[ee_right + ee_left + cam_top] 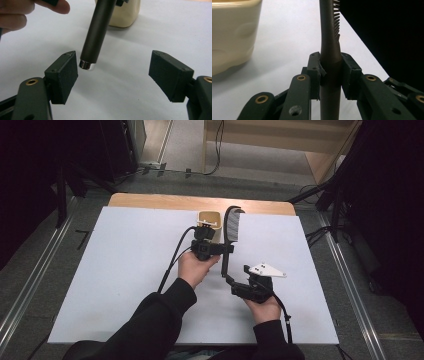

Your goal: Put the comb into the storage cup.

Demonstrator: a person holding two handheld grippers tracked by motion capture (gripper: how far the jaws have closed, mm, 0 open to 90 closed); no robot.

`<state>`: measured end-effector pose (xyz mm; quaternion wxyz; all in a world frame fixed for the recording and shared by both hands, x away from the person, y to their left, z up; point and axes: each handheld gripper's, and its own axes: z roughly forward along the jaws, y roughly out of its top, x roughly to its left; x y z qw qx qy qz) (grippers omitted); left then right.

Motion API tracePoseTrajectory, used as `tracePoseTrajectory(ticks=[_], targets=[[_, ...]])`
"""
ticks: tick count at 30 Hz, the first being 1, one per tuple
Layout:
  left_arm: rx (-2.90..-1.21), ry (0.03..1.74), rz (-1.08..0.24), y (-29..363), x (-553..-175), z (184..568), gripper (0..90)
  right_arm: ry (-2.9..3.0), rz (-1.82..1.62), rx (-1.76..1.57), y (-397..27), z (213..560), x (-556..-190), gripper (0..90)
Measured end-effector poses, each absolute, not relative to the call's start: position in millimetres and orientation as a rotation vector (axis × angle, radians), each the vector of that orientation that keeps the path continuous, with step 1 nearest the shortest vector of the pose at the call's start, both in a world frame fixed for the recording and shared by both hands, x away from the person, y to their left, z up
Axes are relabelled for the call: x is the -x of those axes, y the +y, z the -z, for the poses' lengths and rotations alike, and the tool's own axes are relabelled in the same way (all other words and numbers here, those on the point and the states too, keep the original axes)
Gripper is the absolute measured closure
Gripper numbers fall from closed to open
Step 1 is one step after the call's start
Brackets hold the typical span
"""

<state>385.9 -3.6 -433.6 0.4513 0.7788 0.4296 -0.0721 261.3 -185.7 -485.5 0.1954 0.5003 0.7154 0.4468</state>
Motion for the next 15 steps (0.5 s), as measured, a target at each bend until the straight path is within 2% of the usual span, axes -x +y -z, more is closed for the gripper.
tracePoseTrajectory(ticks=[15], targets=[[-1.925, 1.040, 0.169, 8, -386, 427, 72.8, 2.073, -1.268, -1.385, -191, 485, -263, 21.5]])
